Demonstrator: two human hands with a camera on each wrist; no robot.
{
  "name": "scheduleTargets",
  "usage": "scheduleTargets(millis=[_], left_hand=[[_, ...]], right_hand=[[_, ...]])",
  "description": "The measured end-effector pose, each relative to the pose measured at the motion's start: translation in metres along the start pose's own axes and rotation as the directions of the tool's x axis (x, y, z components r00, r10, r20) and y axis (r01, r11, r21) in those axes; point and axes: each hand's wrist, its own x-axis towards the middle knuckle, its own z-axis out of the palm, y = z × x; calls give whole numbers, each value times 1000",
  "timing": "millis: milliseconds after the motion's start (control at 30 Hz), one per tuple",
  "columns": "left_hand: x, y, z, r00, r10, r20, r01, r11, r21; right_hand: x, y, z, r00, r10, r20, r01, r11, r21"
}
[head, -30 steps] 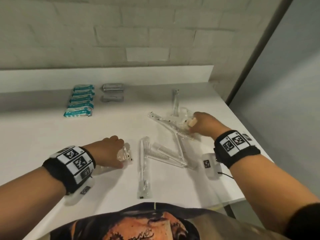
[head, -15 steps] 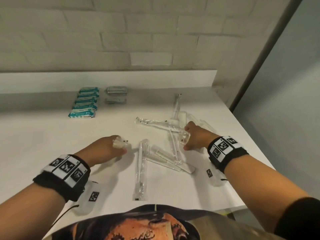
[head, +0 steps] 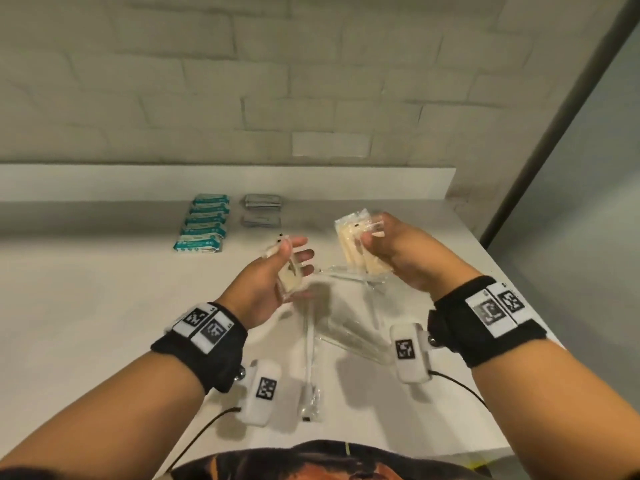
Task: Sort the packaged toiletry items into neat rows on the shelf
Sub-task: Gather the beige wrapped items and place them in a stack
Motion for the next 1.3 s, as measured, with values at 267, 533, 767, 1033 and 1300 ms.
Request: scheduleTargets(millis=[267,533,767,1033,1300], left_hand=[[-17,23,-10,989,109,96,-94,984,-149],[-37,34,-69,988,153,-20,-155,980,-127],[-37,39,-104,989,140,-54,-147,975,-164],[-16,37,-110,984,161,-79,-170,976,-134],[-11,37,-117,984,157,-78,-149,983,105]], right_hand=[[22,-20,96,981,-182,-65,177,981,-75],[29,-22,140,993,-111,31,105,982,157],[47,-19,169,999,-6,37,-6,951,310],[60,-16,169,995,-4,97,-11,989,150],[69,-26,165,996,-50,73,47,998,45]])
